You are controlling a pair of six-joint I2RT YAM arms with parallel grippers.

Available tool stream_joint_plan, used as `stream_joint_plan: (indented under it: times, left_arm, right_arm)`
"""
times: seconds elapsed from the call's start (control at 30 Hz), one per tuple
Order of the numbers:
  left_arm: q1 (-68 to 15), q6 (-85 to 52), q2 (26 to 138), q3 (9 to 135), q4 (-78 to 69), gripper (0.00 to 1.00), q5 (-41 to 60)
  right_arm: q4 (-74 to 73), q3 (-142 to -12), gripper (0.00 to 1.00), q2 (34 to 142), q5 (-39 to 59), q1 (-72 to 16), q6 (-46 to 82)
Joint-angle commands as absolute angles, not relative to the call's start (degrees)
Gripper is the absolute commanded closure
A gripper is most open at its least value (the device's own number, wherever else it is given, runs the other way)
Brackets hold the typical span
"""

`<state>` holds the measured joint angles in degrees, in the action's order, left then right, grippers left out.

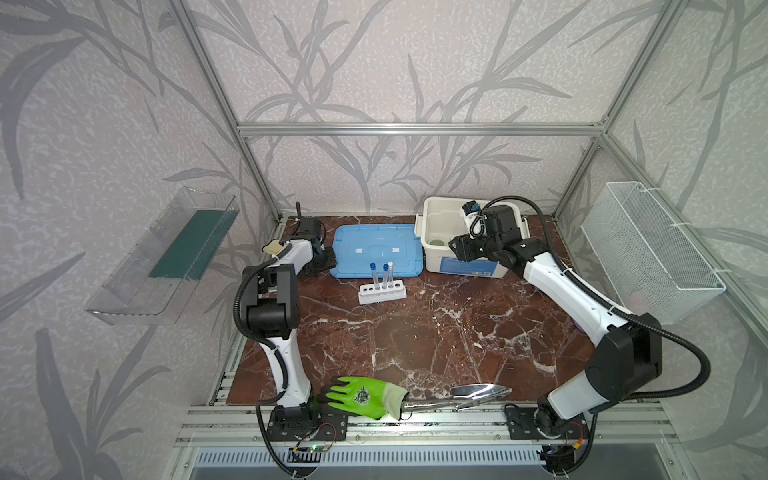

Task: Organize the chemistry lab equipment
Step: 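Lower the left gripper onto the blue lid's edge nearest the glove and close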

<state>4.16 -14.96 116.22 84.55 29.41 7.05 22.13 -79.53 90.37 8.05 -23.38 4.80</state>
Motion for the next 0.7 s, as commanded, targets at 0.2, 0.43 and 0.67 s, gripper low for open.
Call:
stream_joint_plan:
  times: [0.2,0.43,0.67]
  left_arm:
    - [3.7,-14.2,121.5,91.0,34.5,0.61,4.9]
    - [3.3,-14.2,123.7,93.2,36.3,0.69,3.3]
    - [2.8,-12.9,125.7,95.0,39.6,0.72,2.9]
  right_arm:
    - [20.7,-79.7,0.41,91.0,8.1,-23.7,5.0]
    - [19.6,-79.4,0.42,91.3,7.3,-23.7,5.0]
    - [19.2,-79.3,0.43,91.8,7.1,-23.7,5.0]
